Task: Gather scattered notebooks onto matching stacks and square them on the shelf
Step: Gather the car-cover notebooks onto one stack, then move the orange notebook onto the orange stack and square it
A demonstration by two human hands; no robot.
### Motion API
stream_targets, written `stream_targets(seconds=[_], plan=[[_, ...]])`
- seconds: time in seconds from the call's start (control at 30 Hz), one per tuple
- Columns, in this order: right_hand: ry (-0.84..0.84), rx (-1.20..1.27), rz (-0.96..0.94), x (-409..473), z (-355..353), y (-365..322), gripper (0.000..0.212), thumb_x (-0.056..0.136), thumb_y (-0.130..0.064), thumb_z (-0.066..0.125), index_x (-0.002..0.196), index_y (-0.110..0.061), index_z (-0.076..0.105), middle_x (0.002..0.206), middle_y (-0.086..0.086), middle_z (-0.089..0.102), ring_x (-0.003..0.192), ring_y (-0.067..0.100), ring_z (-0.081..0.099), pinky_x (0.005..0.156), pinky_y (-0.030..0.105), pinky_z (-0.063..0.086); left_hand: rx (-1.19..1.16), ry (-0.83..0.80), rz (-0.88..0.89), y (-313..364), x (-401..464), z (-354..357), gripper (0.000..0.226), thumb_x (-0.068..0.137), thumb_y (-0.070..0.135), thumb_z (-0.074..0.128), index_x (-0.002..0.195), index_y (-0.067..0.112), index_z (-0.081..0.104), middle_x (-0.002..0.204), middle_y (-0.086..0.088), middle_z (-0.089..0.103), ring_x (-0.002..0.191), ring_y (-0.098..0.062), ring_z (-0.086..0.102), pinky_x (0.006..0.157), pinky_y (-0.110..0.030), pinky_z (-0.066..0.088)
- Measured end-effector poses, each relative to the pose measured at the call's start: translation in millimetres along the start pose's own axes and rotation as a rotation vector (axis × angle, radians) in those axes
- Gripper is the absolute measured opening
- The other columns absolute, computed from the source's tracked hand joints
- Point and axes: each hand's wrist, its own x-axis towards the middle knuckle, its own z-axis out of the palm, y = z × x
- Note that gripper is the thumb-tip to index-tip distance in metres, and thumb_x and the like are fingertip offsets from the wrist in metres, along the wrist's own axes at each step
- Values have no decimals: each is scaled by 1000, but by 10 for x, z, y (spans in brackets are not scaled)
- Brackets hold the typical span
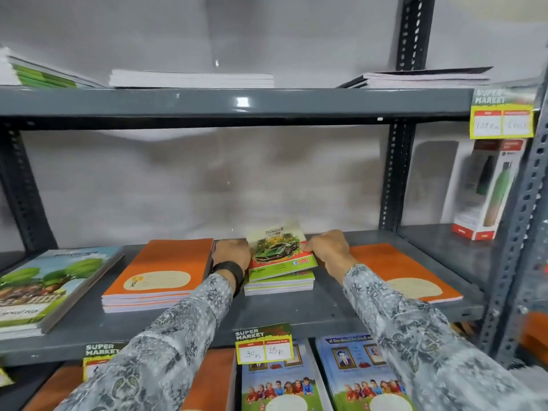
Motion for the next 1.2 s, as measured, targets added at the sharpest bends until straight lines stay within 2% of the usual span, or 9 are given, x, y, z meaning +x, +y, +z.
stream_targets(seconds=[0.17, 0.37, 0.47, 0.6, 0.7, 0.87, 1.03, 1.13, 1.2], plan=[[3, -85, 10, -23, 44, 150, 28, 72, -18, 93, 87, -3, 74, 92, 10, 79, 85, 24, 73, 73, 33, 57, 1, -2, -29, -22, -57, -24, 40, 77, 24, 87, 113, 12, 79, 117, -13, 77, 106, -29, 74, 91, -32, 55], [-18, -157, -67, -33, 23, 231, 27, 74, -29, 91, 72, -7, 74, 78, 4, 78, 74, 21, 73, 79, 41, 64, 76, 26, 29, -23, -61, -9, 34, 74, 23, 84, 108, 20, 81, 113, -7, 80, 103, -27, 75, 96, -37, 59], [24, -232, -184, 18, -228, 193, 38, 79, -35, 84, 58, -10, 65, 57, 0, 66, 59, 20, 62, 70, 39, 54, 104, 62, 216, 112, -191, 84, 26, 86, 19, 70, 109, 21, 80, 112, 0, 81, 107, -22, 74, 99, -30, 56], [114, -409, -270, 147, -813, 182, 26, 82, -37, 77, 88, -12, 83, 99, 8, 81, 105, 32, 72, 93, 37, 56, 41, -125, 340, 404, -518, 424, 25, 84, 20, 66, 104, 24, 81, 107, 4, 81, 104, -18, 74, 101, -32, 56], [204, -527, -256, 237, -1295, 266, 20, 84, -27, 73, 95, -14, 83, 109, 14, 79, 110, 37, 70, 97, 38, 55, -134, -405, 184, 632, -839, 854, 12, 74, 18, 75, 86, 23, 74, 106, -9, 79, 99, -30, 76, 96, -44, 61], [187, -744, -106, 295, -1896, 454, 17, 84, -23, 69, 87, -8, 62, 88, 10, 60, 82, 31, 56, 75, 35, 50, -154, -715, -95, 731, -1256, 1440, 14, 88, 19, 74, 99, 13, 67, 120, -11, 72, 104, -27, 69, 102, -49, 56], [61, -814, -34, 346, -2097, 589, 12, 86, -14, 65, 78, -10, 57, 87, 8, 65, 77, 23, 63, 55, 30, 46, -134, -640, -198, 763, -1390, 1579, 19, 96, 12, 64, 114, 8, 63, 105, -9, 61, 101, -27, 60, 93, -44, 53], [52, -779, -43, 393, -2110, 584, 15, 86, -14, 69, 78, -11, 57, 91, 8, 68, 70, 17, 58, 52, 29, 44, -198, -578, -285, 760, -1350, 1615, 5, 95, 7, 59, 90, 7, 58, 104, -12, 57, 109, -31, 62, 93, -45, 55], [34, -757, -20, 433, -2112, 570, 16, 89, -15, 73, 86, -7, 59, 100, 8, 68, 76, 20, 61, 60, 30, 48, -248, -552, -331, 725, -1317, 1635, 15, 95, 3, 53, 82, 8, 57, 82, -9, 56, 83, -25, 63, 78, -41, 56]])
